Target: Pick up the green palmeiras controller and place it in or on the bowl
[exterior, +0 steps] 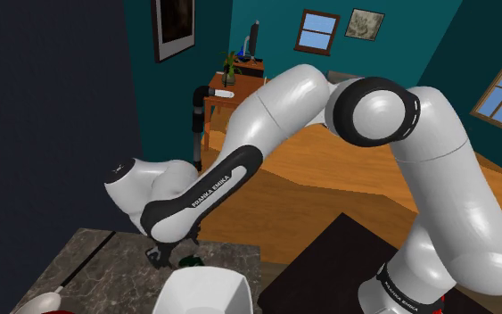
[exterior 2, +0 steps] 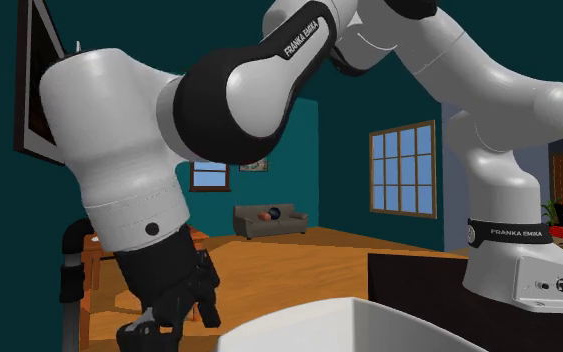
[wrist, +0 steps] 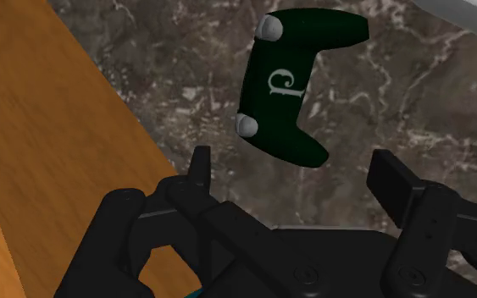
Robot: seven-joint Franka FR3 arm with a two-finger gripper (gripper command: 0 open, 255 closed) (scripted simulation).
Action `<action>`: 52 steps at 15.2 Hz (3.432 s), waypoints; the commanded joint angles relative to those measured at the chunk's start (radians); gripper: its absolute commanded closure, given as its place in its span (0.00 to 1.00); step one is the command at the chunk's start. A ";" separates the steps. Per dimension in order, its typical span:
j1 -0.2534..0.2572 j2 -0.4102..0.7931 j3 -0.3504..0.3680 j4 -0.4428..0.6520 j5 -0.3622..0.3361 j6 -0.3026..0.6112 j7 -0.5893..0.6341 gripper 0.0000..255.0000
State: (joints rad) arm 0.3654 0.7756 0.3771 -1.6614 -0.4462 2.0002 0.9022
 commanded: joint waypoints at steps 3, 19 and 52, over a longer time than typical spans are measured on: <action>0.022 0.053 -0.014 0.056 -0.003 -0.093 -0.021 0.00; 0.016 0.065 -0.021 0.027 -0.014 -0.053 -0.014 1.00; -0.058 -0.177 0.023 -0.100 0.047 -0.079 -0.037 0.00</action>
State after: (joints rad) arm 0.3225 0.6110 0.4044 -1.7203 -0.3937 1.8572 0.8526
